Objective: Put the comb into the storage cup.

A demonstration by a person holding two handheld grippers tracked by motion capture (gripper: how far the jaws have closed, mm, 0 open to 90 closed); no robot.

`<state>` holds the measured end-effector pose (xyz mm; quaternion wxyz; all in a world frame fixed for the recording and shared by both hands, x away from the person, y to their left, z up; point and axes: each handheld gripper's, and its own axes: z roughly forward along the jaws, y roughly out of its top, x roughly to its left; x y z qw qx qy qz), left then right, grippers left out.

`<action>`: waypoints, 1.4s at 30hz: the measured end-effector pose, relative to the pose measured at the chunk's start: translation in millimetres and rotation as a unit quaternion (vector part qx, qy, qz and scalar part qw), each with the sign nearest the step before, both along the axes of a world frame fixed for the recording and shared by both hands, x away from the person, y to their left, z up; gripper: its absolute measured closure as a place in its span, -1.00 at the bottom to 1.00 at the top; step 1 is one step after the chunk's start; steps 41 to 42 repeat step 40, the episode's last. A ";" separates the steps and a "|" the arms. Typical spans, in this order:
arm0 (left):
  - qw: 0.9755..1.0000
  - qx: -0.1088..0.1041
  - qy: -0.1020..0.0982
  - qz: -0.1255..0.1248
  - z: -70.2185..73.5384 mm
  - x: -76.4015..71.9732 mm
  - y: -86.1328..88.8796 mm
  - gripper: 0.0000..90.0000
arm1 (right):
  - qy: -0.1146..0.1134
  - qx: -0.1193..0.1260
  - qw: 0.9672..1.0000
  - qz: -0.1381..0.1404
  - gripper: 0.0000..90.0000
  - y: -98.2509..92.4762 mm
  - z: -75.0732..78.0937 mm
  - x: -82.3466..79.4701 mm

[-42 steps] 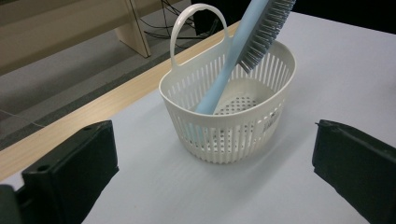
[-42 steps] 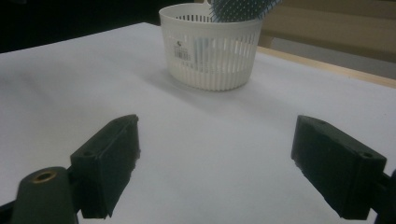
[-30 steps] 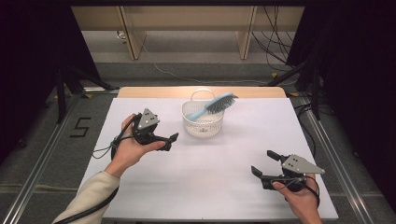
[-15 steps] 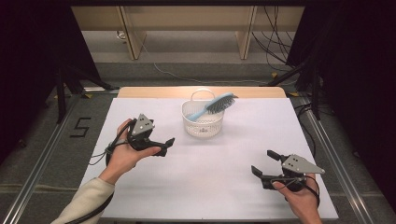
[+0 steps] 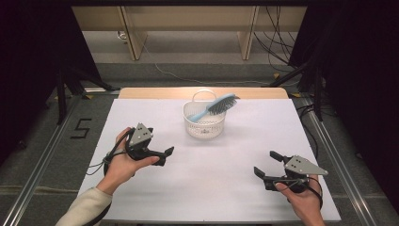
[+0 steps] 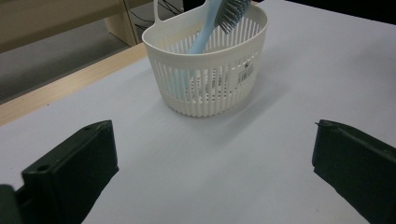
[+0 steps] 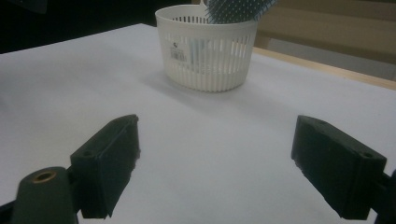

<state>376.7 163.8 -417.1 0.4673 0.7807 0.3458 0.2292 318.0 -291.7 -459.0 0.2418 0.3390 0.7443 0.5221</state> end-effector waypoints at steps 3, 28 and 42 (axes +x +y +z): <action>1.000 -0.003 -0.001 0.001 -5.2 -4.3 3.0 -1.00 | 0.000 0.000 1.000 0.000 -0.64 -0.2 0.0 0.1; 1.000 0.000 0.009 0.000 -43.7 -30.4 21.3 -1.00 | -0.001 -0.002 1.000 -0.001 -0.64 -1.1 0.5 0.2; 1.000 0.009 0.001 0.003 -46.7 -32.6 22.0 -1.00 | -0.002 0.000 1.000 -0.002 -0.64 -1.4 0.6 0.0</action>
